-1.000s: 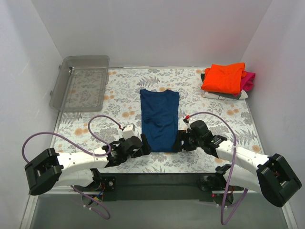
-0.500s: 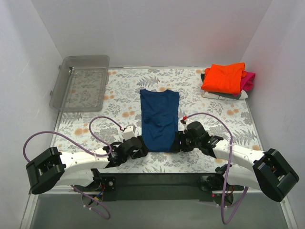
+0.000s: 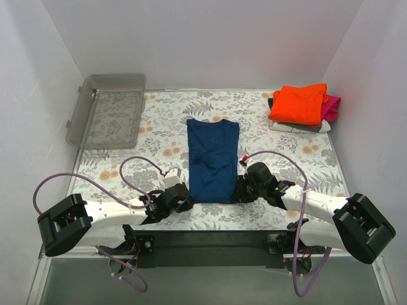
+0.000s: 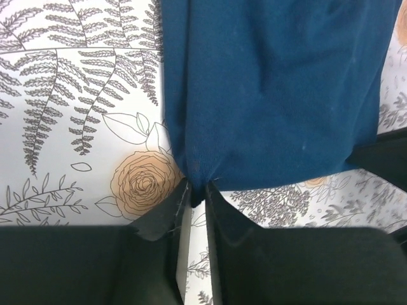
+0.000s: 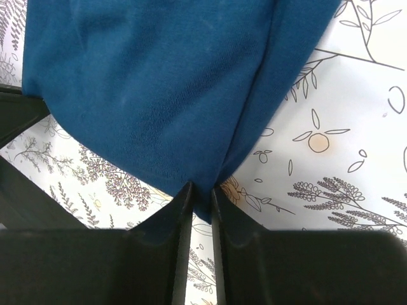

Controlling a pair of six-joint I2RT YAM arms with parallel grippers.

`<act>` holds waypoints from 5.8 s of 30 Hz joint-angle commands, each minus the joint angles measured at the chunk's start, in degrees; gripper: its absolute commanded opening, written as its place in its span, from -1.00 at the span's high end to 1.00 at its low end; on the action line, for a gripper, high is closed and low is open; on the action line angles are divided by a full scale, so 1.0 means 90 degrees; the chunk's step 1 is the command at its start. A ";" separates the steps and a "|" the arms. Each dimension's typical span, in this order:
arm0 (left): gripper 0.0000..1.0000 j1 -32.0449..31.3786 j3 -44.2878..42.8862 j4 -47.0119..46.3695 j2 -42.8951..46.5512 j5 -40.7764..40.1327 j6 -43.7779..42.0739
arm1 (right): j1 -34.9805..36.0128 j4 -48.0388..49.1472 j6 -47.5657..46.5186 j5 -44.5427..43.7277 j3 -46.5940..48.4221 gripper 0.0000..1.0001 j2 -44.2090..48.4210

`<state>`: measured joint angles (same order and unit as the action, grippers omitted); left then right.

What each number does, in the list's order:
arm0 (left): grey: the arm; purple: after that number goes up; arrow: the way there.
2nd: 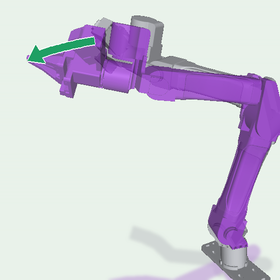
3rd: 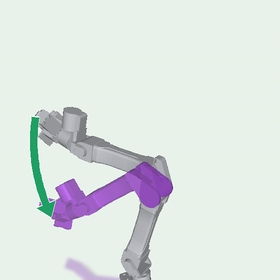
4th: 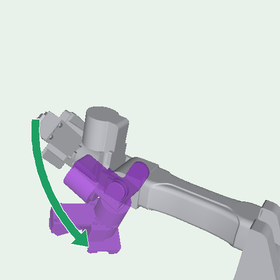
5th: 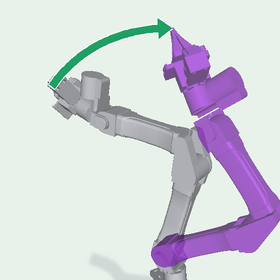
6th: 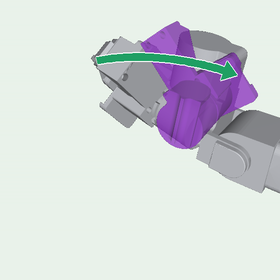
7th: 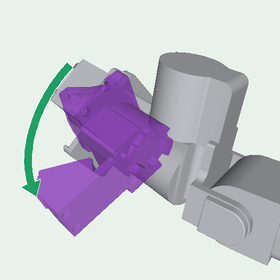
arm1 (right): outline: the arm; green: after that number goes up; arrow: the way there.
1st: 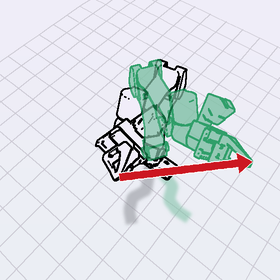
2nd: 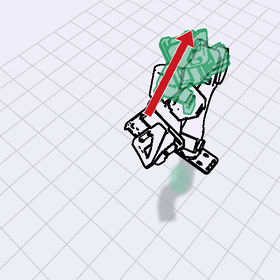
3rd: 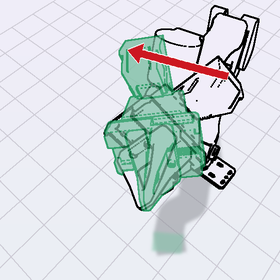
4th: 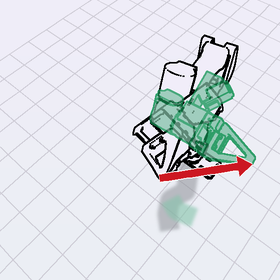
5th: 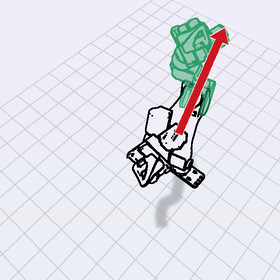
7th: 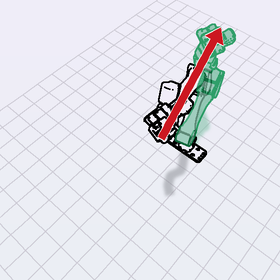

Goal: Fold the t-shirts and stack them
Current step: Fold the tshirt, then neatly place the folded tshirt to the corner

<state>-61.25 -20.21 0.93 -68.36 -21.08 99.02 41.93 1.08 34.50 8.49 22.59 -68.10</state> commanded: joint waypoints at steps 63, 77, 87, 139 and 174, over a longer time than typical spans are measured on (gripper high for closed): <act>1.00 -0.0401 -0.1260 0.0795 0.3113 0.1750 -0.2477 | 0.0868 -0.4525 -0.2320 -0.0249 0.3886 0.97 0.1502; 1.00 -0.0090 -0.1387 -0.0277 0.2372 0.0028 -0.2643 | 0.0702 -0.3880 -0.2720 -0.2115 0.4745 0.97 0.0234; 1.00 0.1288 -0.1612 -0.0689 0.1512 0.0565 -0.2887 | 0.0195 -0.3509 -0.2964 -0.2428 0.5195 0.97 -0.0432; 0.65 0.4130 -0.3096 -0.1989 -0.2922 0.2160 -0.2907 | -0.1319 -0.1985 -0.3423 -0.2319 0.7929 0.57 -0.5090; -0.65 0.3222 -0.2882 -0.0494 -0.2472 0.1434 -0.2995 | -0.3526 -0.0404 -0.2896 0.3675 0.4668 -0.72 -0.3781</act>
<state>-32.73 -45.45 -4.21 -88.53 -8.34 71.77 11.11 -6.55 8.19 32.32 64.71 -99.59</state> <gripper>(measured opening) 0.825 0.849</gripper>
